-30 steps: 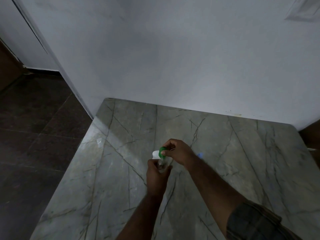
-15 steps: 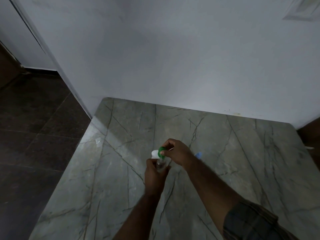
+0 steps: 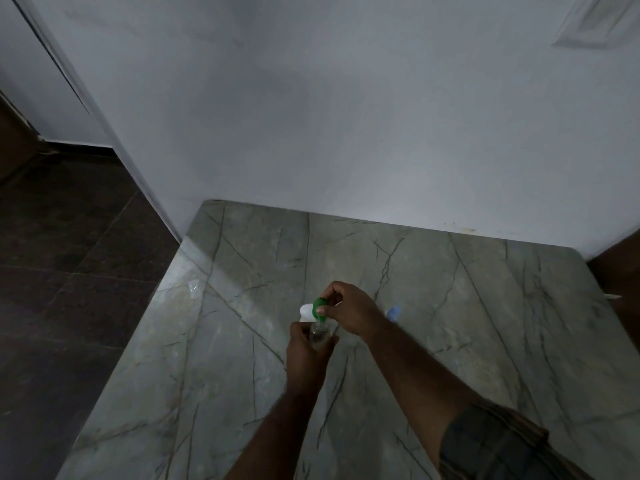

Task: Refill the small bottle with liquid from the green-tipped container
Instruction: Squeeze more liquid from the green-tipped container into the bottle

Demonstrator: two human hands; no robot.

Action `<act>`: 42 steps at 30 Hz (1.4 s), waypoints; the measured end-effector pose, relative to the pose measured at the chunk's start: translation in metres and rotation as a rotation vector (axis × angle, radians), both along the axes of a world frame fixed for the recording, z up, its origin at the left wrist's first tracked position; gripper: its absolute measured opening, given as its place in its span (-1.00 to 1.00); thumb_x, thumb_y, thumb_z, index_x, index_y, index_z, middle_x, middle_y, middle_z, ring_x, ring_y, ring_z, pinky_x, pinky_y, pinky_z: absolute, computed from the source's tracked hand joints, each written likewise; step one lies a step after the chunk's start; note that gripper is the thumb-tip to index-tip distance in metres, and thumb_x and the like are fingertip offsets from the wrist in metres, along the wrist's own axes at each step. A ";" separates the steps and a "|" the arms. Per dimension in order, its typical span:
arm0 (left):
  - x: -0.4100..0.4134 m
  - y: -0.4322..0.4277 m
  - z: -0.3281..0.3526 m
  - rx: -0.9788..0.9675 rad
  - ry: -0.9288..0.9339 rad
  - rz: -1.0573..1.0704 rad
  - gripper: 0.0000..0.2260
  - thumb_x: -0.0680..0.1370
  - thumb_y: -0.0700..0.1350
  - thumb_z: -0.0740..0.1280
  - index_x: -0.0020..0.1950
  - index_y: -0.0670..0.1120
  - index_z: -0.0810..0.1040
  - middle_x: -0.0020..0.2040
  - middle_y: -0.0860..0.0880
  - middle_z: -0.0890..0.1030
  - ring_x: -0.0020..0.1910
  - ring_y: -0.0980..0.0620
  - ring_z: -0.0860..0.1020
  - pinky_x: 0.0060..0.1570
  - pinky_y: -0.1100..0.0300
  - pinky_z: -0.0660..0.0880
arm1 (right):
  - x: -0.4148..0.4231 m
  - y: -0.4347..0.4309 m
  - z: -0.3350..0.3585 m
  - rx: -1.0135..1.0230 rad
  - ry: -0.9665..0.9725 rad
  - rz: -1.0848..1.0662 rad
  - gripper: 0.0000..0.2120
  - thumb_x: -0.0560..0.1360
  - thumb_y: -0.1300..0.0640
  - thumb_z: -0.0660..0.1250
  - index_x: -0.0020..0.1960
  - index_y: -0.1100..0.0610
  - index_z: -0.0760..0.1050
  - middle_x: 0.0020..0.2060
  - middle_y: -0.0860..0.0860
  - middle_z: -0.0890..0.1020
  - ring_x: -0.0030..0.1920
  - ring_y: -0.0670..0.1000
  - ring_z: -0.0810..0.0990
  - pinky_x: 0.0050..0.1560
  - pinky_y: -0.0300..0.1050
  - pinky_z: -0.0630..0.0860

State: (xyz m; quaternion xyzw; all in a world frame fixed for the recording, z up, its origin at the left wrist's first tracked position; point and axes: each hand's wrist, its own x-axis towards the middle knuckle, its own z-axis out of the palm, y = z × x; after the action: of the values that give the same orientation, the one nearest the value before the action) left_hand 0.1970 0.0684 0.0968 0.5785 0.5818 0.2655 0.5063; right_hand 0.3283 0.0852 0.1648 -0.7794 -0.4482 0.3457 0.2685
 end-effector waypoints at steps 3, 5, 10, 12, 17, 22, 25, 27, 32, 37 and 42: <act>-0.001 -0.001 -0.001 -0.008 -0.004 0.002 -0.65 0.39 -0.02 0.54 0.05 0.03 0.45 -0.08 0.10 0.61 -0.11 0.15 0.59 -0.23 0.26 0.47 | 0.000 -0.001 0.000 -0.010 0.002 0.008 -0.79 0.39 0.11 0.50 -0.01 0.11 0.58 -0.07 0.00 0.66 -0.13 -0.09 0.55 -0.20 -0.25 0.41; -0.002 -0.001 0.000 -0.007 -0.004 0.005 -0.64 0.39 0.00 0.54 0.06 0.03 0.45 -0.07 0.10 0.61 -0.11 0.14 0.59 -0.20 0.22 0.50 | 0.000 0.000 0.001 -0.004 0.009 0.012 -0.80 0.38 0.11 0.50 -0.03 0.10 0.58 -0.08 0.00 0.66 -0.13 -0.08 0.54 -0.19 -0.24 0.40; -0.001 0.001 0.005 -0.002 -0.004 -0.009 -0.65 0.39 0.04 0.53 0.03 0.07 0.42 -0.07 0.09 0.61 -0.12 0.15 0.59 -0.26 0.27 0.46 | 0.003 0.003 0.004 -0.014 -0.009 0.012 -0.79 0.37 0.08 0.50 -0.04 0.09 0.58 -0.08 0.00 0.66 -0.14 -0.09 0.55 -0.22 -0.26 0.40; -0.001 0.002 0.006 0.001 -0.002 -0.013 -0.65 0.38 0.04 0.54 0.01 0.10 0.41 -0.08 0.10 0.61 -0.13 0.18 0.58 -0.29 0.32 0.42 | 0.003 0.003 0.004 -0.019 -0.012 0.011 -0.79 0.38 0.08 0.50 -0.03 0.09 0.58 -0.07 -0.01 0.67 -0.14 -0.09 0.55 -0.21 -0.25 0.41; 0.001 0.003 0.003 -0.003 -0.002 -0.011 -0.65 0.38 0.00 0.55 -0.07 0.16 0.38 -0.11 0.13 0.59 -0.15 0.21 0.57 -0.30 0.35 0.39 | 0.003 0.004 0.000 -0.019 -0.024 0.011 -0.79 0.39 0.09 0.49 -0.01 0.09 0.58 -0.07 -0.02 0.66 -0.12 -0.07 0.56 -0.15 -0.20 0.42; 0.000 0.002 0.003 0.007 0.008 -0.029 -0.64 0.39 0.00 0.55 -0.03 0.15 0.37 -0.11 0.15 0.58 -0.15 0.24 0.56 -0.29 0.35 0.38 | 0.003 0.003 -0.001 -0.020 -0.013 0.012 -0.80 0.38 0.09 0.50 -0.04 0.07 0.57 -0.08 -0.03 0.66 -0.14 -0.09 0.55 -0.25 -0.29 0.38; 0.001 0.002 0.006 -0.004 0.003 -0.023 -0.63 0.39 -0.02 0.55 0.03 0.08 0.40 -0.08 0.12 0.59 -0.14 0.22 0.56 -0.29 0.35 0.40 | 0.004 0.006 0.003 -0.039 -0.020 0.022 -0.79 0.38 0.08 0.51 -0.04 0.08 0.58 -0.06 -0.02 0.66 -0.08 -0.04 0.59 -0.17 -0.22 0.42; 0.002 0.002 0.009 0.000 0.008 -0.018 -0.63 0.39 -0.04 0.56 0.02 0.08 0.41 -0.09 0.12 0.59 -0.15 0.23 0.57 -0.30 0.39 0.39 | 0.006 0.008 0.005 -0.043 -0.025 0.023 -0.78 0.38 0.07 0.51 -0.03 0.09 0.58 -0.05 0.00 0.67 -0.05 -0.03 0.60 -0.14 -0.21 0.42; 0.003 0.005 0.011 0.001 0.007 -0.023 -0.63 0.39 -0.06 0.55 -0.06 0.16 0.37 -0.11 0.14 0.58 -0.16 0.25 0.56 -0.37 0.45 0.40 | 0.008 0.009 0.005 -0.040 -0.012 0.021 -0.78 0.39 0.08 0.50 -0.02 0.10 0.58 -0.05 0.00 0.67 -0.08 -0.05 0.59 -0.20 -0.25 0.41; 0.004 0.005 0.005 -0.011 -0.001 -0.016 -0.64 0.41 -0.03 0.54 0.07 -0.01 0.44 -0.07 0.10 0.59 -0.12 0.15 0.58 -0.27 0.30 0.42 | 0.007 0.008 -0.001 -0.018 -0.018 0.037 -0.80 0.40 0.11 0.49 -0.03 0.13 0.57 -0.05 0.03 0.66 -0.12 -0.08 0.54 -0.25 -0.25 0.35; 0.004 0.004 0.004 -0.010 -0.026 -0.006 -0.63 0.40 -0.07 0.55 0.09 -0.05 0.45 -0.05 0.08 0.59 -0.10 0.12 0.58 -0.22 0.28 0.45 | 0.007 0.009 0.000 -0.019 -0.017 0.039 -0.79 0.40 0.09 0.49 -0.02 0.13 0.57 -0.05 0.03 0.66 -0.12 -0.07 0.55 -0.27 -0.27 0.36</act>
State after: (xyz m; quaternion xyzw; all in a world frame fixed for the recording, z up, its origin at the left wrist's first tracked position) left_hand 0.2015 0.0728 0.1010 0.5740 0.5750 0.2685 0.5175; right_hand 0.3354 0.0937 0.1643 -0.7759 -0.4622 0.3486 0.2505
